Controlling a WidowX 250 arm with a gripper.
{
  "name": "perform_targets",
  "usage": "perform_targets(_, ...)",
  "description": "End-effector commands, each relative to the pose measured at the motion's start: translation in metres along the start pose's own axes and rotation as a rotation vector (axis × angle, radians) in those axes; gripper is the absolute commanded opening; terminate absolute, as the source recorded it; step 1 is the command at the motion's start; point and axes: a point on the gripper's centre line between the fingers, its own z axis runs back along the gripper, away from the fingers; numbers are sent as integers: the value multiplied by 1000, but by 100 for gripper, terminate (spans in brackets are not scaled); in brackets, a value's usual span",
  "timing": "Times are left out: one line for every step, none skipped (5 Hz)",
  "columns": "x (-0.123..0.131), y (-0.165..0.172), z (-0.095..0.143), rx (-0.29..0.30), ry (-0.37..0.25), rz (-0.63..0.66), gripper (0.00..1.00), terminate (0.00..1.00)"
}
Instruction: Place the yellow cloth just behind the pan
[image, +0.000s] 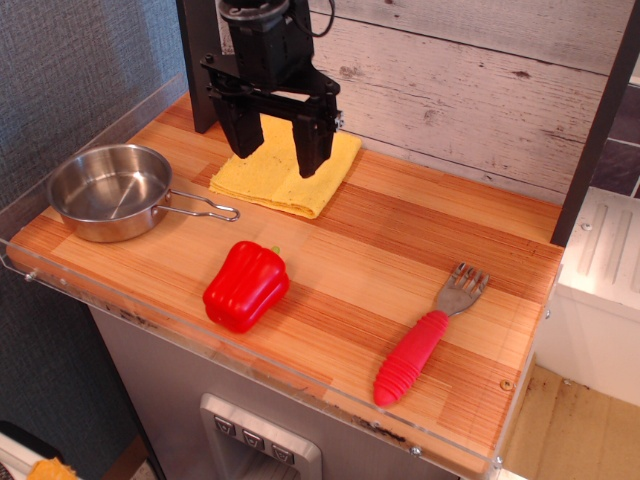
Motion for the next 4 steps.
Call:
perform_targets(1,-2,20,60,-31,-57,100,0)
perform_targets(-5,-1,22,70,-38,-45,100,0)
perform_targets(-9,0,21,39,-9,-127,100,0)
perform_targets(-9,0,21,39,-9,-127,100,0)
